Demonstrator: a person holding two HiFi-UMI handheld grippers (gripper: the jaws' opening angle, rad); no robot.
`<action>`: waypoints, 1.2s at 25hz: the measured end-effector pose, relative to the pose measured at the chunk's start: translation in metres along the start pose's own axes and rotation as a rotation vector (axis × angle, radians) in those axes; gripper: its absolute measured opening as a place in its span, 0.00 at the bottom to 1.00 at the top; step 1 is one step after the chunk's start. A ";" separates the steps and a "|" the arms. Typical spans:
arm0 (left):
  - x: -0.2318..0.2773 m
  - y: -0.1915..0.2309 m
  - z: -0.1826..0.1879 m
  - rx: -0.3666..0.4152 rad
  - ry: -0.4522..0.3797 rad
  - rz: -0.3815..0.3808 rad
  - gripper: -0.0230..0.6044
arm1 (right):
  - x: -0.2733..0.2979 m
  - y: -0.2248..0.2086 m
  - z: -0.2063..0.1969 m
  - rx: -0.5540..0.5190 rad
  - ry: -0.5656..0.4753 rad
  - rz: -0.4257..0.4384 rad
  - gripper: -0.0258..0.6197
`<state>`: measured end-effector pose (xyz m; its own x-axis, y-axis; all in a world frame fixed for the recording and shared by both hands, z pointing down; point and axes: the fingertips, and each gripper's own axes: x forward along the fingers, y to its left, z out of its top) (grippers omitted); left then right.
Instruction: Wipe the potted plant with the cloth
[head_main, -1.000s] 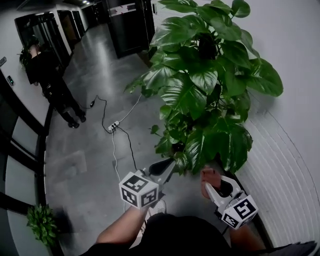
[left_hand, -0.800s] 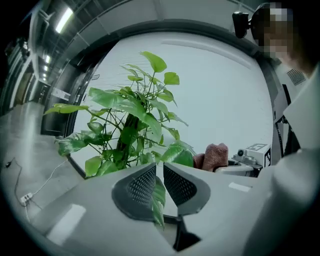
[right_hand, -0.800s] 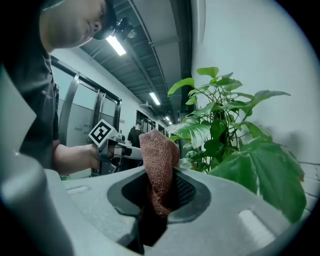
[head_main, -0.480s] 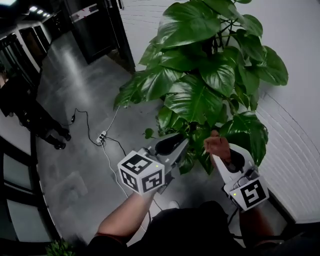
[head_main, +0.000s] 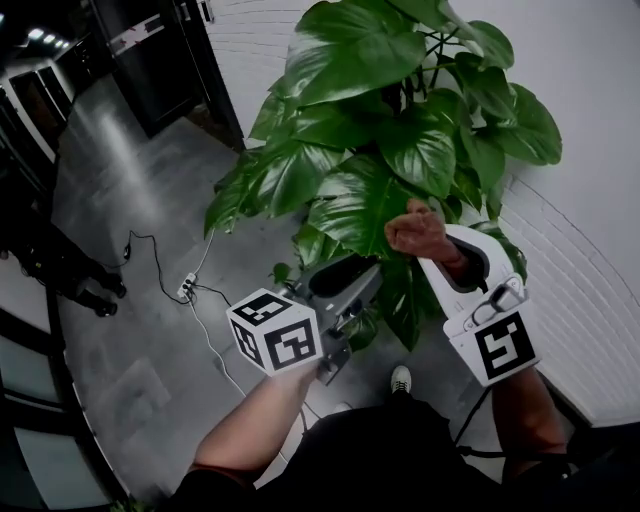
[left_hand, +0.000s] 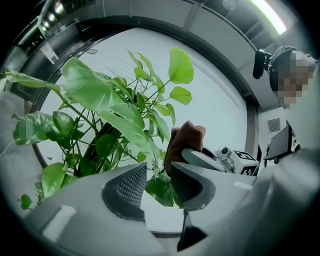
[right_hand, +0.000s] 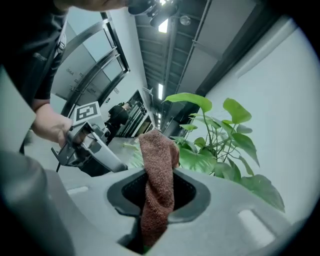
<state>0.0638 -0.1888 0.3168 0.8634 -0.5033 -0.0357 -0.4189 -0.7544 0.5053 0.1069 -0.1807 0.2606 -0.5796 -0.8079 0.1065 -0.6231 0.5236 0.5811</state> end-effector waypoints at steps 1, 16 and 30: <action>0.002 0.001 0.002 -0.004 -0.008 0.004 0.28 | 0.004 0.000 -0.003 -0.012 0.019 0.012 0.15; 0.006 0.032 0.005 -0.062 -0.116 0.109 0.07 | 0.059 -0.030 -0.019 -0.173 0.059 -0.019 0.15; 0.002 0.039 0.006 -0.053 -0.096 0.123 0.07 | 0.066 0.010 -0.035 -0.014 0.029 0.079 0.15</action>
<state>0.0476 -0.2216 0.3307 0.7748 -0.6302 -0.0513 -0.5021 -0.6626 0.5557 0.0809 -0.2387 0.3018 -0.6112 -0.7716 0.1762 -0.5683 0.5827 0.5809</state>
